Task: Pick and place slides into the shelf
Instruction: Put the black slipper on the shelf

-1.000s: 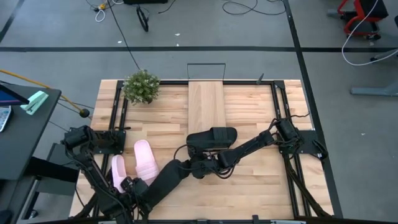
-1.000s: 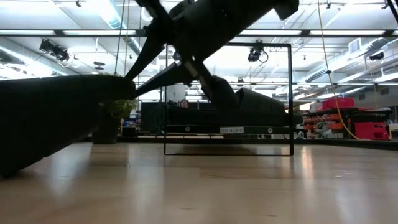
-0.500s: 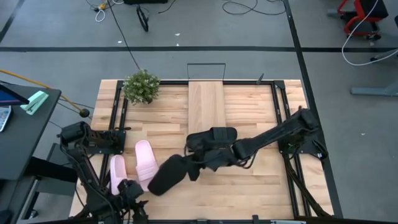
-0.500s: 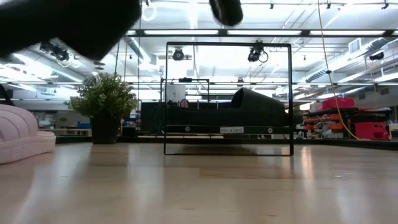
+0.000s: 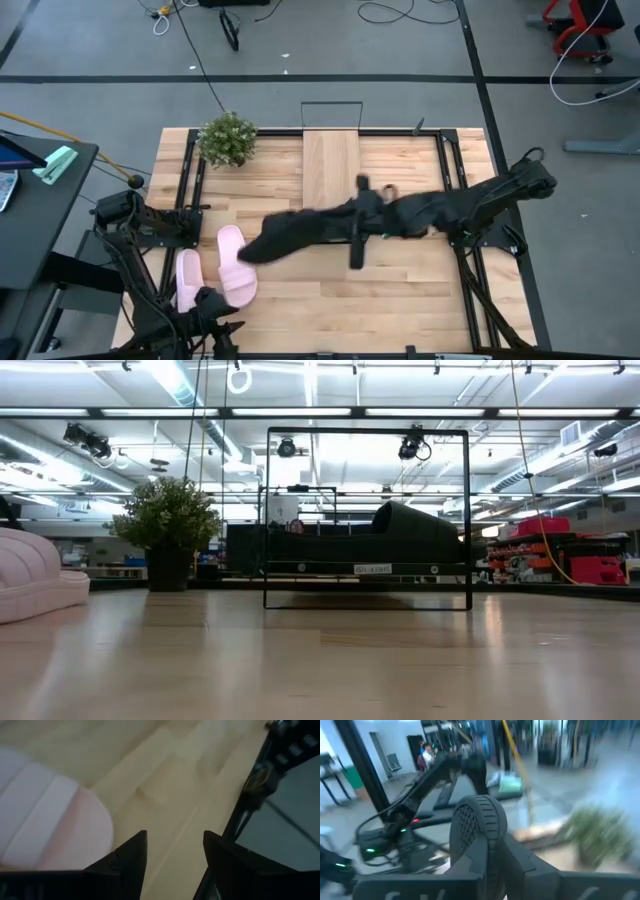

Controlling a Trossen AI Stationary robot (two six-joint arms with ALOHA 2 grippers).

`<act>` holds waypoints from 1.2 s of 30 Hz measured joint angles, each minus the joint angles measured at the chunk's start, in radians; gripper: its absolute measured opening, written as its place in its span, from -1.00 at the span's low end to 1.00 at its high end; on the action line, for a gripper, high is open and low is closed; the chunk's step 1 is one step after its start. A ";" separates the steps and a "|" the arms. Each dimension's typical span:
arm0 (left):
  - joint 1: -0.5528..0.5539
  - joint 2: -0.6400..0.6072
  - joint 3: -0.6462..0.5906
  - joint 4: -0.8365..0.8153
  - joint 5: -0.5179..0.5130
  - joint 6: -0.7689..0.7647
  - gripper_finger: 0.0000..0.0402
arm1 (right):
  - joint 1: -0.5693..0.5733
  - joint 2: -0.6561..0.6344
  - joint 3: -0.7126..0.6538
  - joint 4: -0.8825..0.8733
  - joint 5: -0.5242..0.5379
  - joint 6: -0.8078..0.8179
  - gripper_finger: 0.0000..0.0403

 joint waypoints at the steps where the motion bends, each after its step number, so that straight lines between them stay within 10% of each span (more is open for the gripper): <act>1: 0.000 -0.007 0.000 0.000 -0.021 0.000 -0.01 | -0.001 -0.023 0.000 0.002 0.011 -0.084 -0.83; 18: 0.105 -0.343 0.002 -0.087 -0.660 0.004 -0.01 | -0.149 -0.338 0.000 -0.262 -0.158 -0.665 -0.85; 36: 0.408 -0.574 0.002 0.018 -0.663 0.291 -0.04 | -0.861 -0.355 0.001 -0.353 -1.200 -0.657 -0.86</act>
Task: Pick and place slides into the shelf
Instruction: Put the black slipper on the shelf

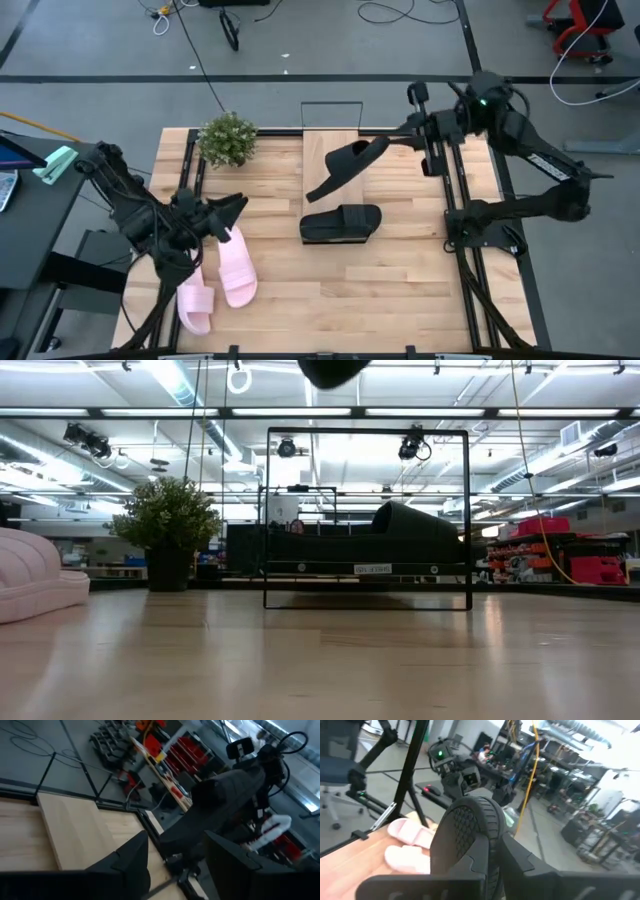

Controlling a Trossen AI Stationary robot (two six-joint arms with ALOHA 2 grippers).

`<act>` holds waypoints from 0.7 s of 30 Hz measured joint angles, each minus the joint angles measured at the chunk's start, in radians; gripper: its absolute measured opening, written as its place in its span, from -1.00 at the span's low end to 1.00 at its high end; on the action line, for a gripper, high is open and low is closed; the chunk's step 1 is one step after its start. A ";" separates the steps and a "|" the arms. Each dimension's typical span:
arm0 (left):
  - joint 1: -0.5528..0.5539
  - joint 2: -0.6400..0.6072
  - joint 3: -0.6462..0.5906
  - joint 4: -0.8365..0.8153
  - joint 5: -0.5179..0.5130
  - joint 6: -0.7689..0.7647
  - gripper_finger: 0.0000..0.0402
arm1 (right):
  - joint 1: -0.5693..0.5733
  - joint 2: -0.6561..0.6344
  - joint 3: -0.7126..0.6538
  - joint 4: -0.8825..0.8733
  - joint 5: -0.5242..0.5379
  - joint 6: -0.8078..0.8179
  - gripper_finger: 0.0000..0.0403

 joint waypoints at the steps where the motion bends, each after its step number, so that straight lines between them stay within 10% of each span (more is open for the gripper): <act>1: 0.015 0.007 0.000 0.011 0.000 0.001 -0.04 | -0.029 0.014 0.000 0.001 -0.039 0.000 -0.86; 14: 0.144 0.114 0.000 0.215 0.071 0.098 -0.04 | -0.201 0.161 -0.001 0.250 -0.376 0.148 -0.88; 21: 0.304 0.114 0.000 0.440 0.351 0.434 -0.04 | -0.201 0.192 -0.001 0.370 -0.380 0.237 -0.88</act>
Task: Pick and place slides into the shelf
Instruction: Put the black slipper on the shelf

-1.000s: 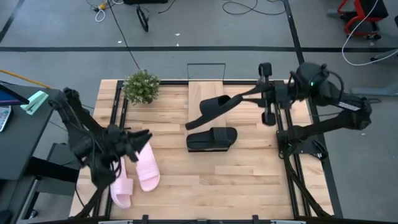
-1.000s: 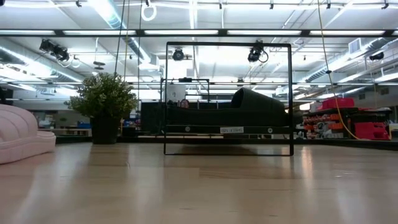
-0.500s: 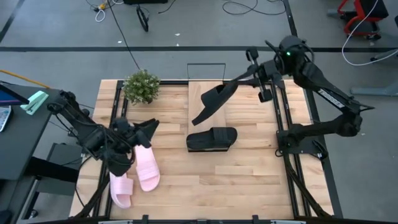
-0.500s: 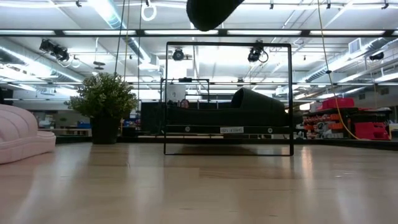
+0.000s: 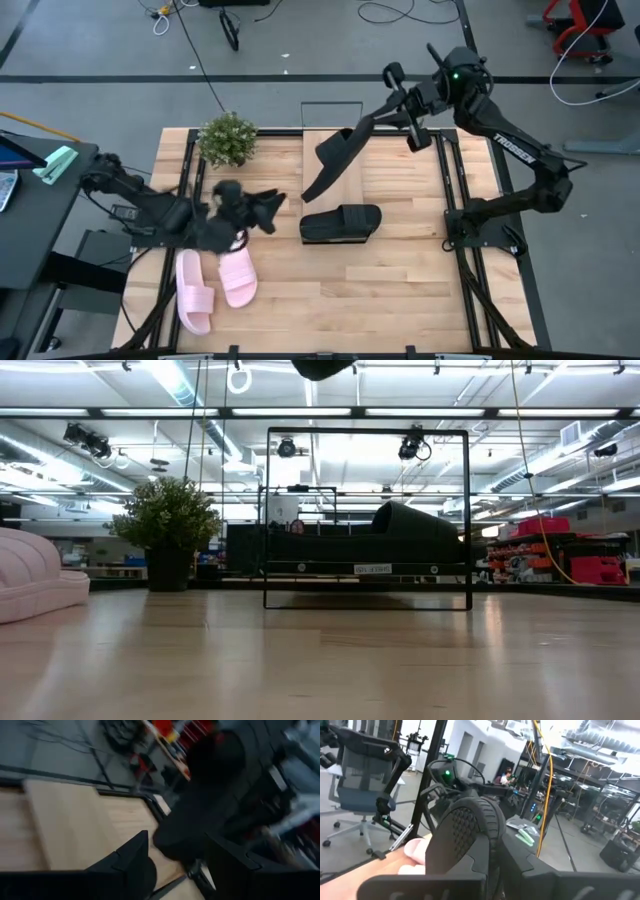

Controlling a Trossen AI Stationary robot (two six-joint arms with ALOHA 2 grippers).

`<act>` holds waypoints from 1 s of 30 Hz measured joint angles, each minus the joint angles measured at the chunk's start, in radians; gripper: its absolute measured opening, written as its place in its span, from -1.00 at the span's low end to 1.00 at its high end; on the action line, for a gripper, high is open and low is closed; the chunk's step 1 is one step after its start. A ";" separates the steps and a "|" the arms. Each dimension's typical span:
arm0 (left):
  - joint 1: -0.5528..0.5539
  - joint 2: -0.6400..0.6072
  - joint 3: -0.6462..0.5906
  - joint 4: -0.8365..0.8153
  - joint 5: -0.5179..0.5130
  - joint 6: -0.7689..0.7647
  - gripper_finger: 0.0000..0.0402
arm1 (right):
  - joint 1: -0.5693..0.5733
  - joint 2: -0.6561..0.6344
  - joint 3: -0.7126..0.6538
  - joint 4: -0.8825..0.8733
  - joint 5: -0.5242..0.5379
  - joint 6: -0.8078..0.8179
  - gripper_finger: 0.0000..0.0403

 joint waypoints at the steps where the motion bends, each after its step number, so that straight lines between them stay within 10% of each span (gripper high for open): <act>1: 0.030 0.000 0.000 0.069 0.060 0.091 -0.04 | -0.001 0.003 0.000 0.010 0.013 0.014 -0.88; 7: 0.188 -0.009 0.000 0.345 0.374 0.488 -0.04 | -0.054 0.001 0.000 0.120 0.062 0.130 -0.88; 16: 0.360 -0.034 0.000 0.390 0.686 0.560 -0.07 | -0.123 -0.002 0.000 0.316 0.077 0.333 -0.89; 30: 0.425 -0.070 0.000 0.463 0.679 0.797 -0.03 | -0.121 0.029 0.000 0.329 0.102 0.350 -0.89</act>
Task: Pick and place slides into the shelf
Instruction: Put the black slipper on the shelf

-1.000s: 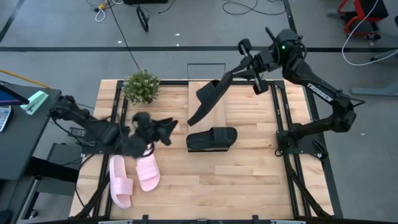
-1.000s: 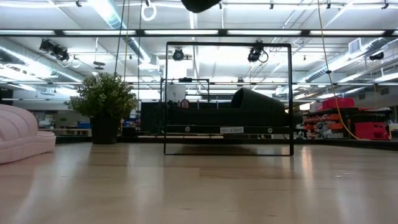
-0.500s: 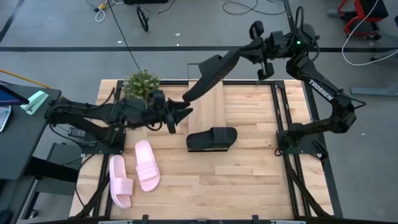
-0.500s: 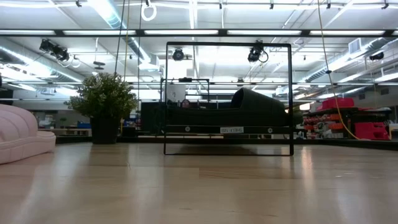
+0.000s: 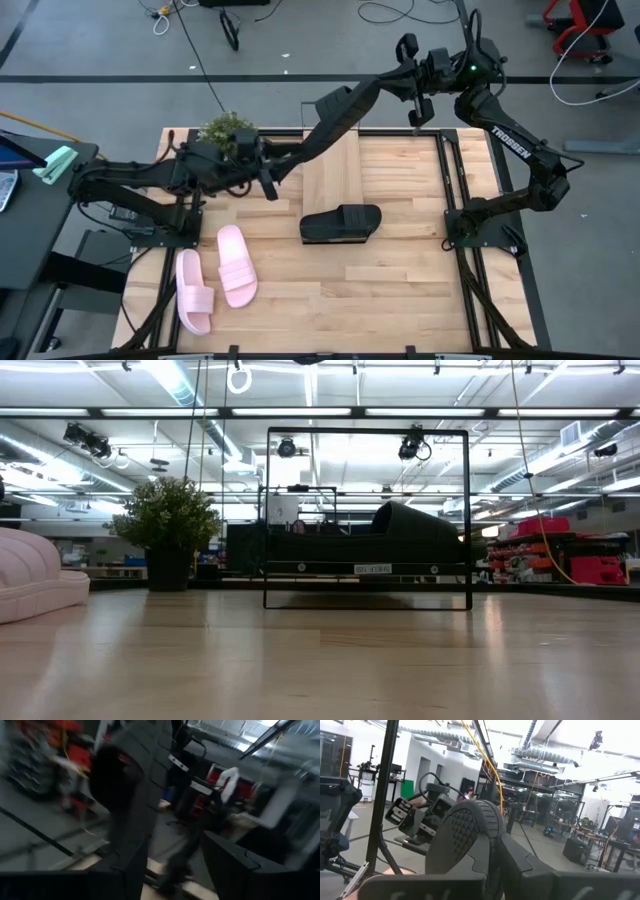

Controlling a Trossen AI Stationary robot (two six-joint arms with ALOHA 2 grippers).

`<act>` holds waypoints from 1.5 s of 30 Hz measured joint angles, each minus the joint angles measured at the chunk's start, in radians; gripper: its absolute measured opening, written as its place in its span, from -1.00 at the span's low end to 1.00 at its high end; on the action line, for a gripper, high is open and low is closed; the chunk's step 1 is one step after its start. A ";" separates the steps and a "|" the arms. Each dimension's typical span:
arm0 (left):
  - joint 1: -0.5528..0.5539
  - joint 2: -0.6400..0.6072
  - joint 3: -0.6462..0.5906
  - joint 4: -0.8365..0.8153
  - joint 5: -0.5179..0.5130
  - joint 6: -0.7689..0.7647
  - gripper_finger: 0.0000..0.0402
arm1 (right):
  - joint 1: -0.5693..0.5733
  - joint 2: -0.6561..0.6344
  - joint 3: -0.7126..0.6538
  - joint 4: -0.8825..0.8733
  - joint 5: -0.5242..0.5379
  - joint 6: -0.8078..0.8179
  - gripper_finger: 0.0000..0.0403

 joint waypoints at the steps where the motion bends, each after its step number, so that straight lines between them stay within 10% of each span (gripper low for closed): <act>1: 0.000 -0.005 0.000 -0.018 -0.025 0.047 -0.01 | 0.000 0.000 0.000 0.000 0.000 0.000 -0.89; 9: 0.000 0.015 0.000 -0.070 -0.122 0.410 0.27 | 0.000 0.000 0.000 0.000 0.000 0.014 -0.89; 18: 0.025 0.072 0.000 -0.070 -0.193 0.443 0.51 | 0.043 0.027 0.000 0.002 0.057 0.016 -0.89; 45: 0.148 0.077 0.000 -0.221 -0.158 0.446 0.21 | 0.081 0.035 -0.001 0.121 0.211 0.052 -0.98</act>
